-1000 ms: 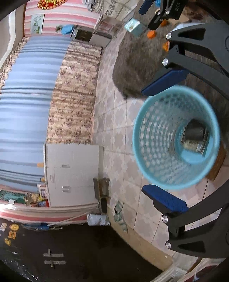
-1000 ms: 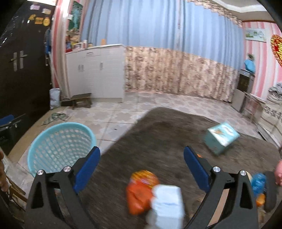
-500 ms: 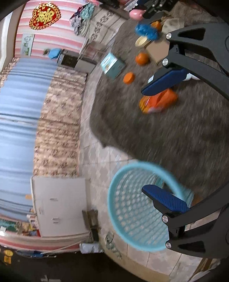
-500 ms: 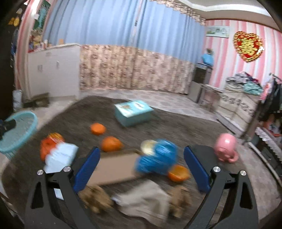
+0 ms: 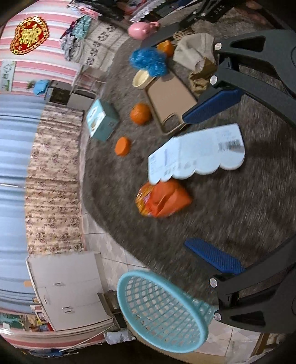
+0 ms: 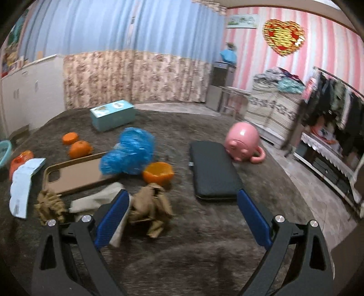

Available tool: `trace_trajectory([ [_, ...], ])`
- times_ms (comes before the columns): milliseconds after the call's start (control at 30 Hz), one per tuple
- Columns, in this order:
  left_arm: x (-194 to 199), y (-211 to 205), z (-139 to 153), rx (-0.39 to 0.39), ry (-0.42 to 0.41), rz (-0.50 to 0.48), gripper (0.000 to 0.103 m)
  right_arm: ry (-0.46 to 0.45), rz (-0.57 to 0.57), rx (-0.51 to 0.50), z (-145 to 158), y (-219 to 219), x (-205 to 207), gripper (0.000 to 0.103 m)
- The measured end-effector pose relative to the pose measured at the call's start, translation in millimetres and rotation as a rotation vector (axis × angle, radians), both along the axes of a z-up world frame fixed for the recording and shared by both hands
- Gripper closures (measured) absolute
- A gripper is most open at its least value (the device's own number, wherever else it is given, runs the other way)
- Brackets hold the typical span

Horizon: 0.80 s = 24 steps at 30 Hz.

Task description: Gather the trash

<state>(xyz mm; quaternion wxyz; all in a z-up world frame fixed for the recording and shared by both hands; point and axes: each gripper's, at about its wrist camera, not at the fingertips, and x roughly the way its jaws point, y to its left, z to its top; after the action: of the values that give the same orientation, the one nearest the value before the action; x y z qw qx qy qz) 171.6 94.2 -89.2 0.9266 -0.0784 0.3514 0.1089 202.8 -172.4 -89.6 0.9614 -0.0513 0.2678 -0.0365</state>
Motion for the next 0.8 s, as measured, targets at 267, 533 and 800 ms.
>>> trace_trajectory([
  [267, 22, -24, -25, -0.019, 0.086, 0.002, 0.007, 0.055, -0.05, 0.079, -13, -30, 8, 0.004],
  [533, 31, -32, -40, -0.003, 0.145, -0.019, 0.03, 0.057, -0.046, 0.084, -17, -28, 11, 0.004],
  [800, 21, -26, -33, -0.057, 0.1, -0.061, 0.052, 0.037, -0.014, 0.111, -9, -21, 4, 0.004],
])
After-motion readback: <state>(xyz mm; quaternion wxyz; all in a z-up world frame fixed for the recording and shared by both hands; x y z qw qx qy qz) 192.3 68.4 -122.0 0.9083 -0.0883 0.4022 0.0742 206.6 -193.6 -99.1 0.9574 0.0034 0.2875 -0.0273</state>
